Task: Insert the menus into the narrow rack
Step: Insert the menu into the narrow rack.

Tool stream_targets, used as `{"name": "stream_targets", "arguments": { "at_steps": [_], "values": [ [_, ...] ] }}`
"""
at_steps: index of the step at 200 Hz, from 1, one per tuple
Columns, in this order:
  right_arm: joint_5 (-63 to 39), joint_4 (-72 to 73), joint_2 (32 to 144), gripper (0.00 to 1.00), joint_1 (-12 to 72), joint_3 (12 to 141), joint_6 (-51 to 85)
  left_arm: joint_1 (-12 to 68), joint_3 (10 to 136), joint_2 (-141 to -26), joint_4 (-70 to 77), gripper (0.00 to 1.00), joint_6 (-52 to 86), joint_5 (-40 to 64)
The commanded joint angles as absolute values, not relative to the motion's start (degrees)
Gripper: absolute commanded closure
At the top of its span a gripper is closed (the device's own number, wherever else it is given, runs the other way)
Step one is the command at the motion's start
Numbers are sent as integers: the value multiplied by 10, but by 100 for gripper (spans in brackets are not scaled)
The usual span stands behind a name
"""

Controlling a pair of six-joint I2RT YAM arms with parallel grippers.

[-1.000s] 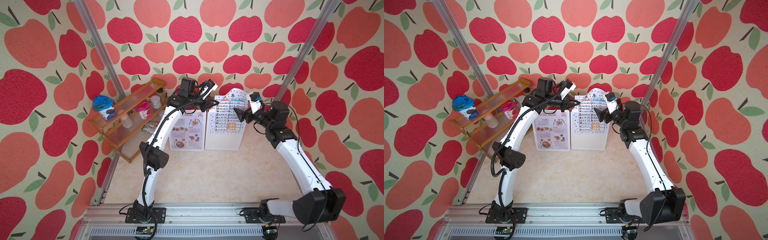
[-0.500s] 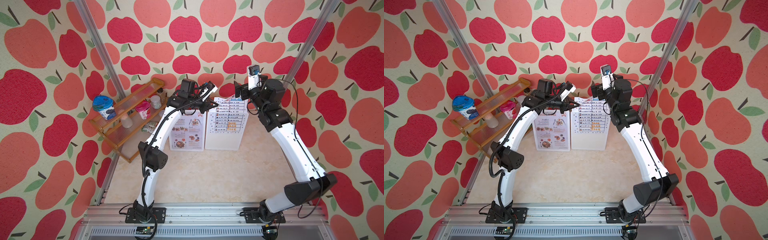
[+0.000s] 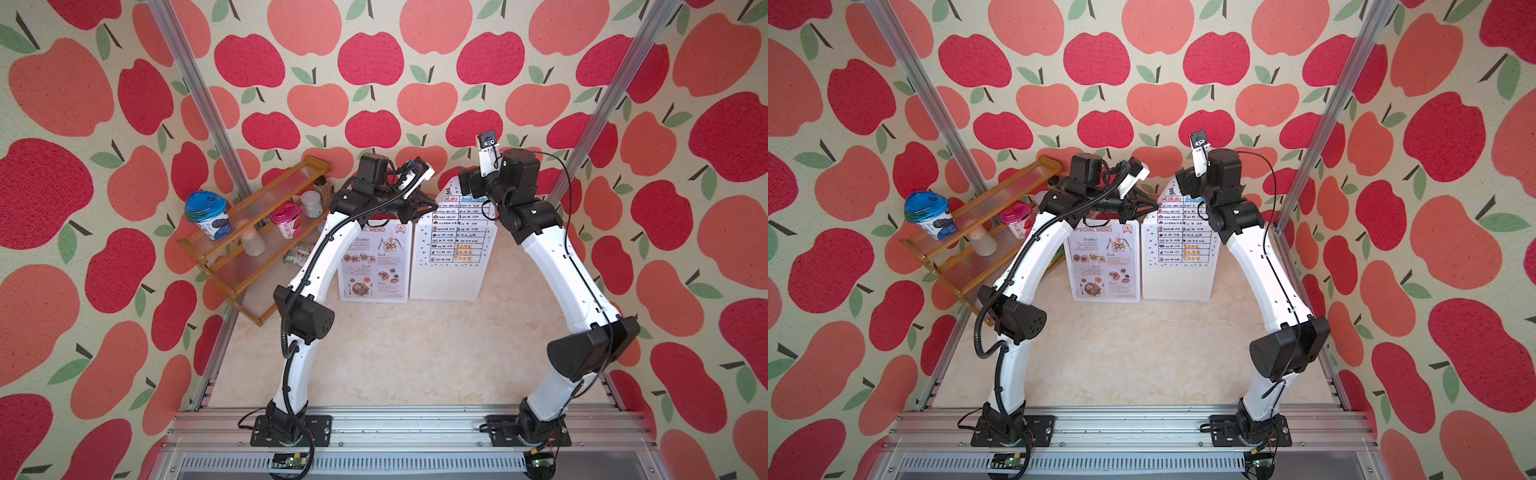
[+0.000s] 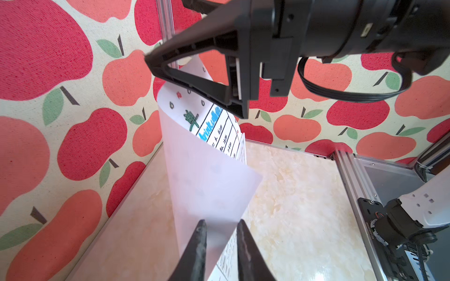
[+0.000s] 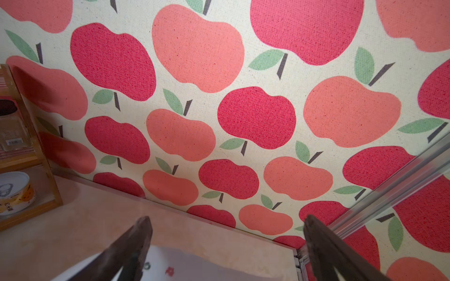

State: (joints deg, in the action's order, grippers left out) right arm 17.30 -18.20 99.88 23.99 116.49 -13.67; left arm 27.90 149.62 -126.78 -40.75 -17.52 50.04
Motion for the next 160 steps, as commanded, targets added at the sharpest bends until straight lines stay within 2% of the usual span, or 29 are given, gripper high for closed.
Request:
{"name": "stream_targets", "arguments": {
  "at_steps": [1,72,94,135,160],
  "values": [
    [179,-190,991,1,241,1188,-144,277,1524,-1289,-399,75,-174,512],
    [169,-262,1059,1,223,1309,-132,269,1525,-1303,-383,73,-160,514],
    [162,-295,1087,1,223,1352,-130,265,1525,-1303,-385,64,-158,514],
    [133,-296,1080,1,223,1332,-119,262,1525,-1313,-379,54,-156,512],
    [122,-276,1059,1,223,1299,-122,258,1527,-1321,-377,57,-156,517]
  ]
}}
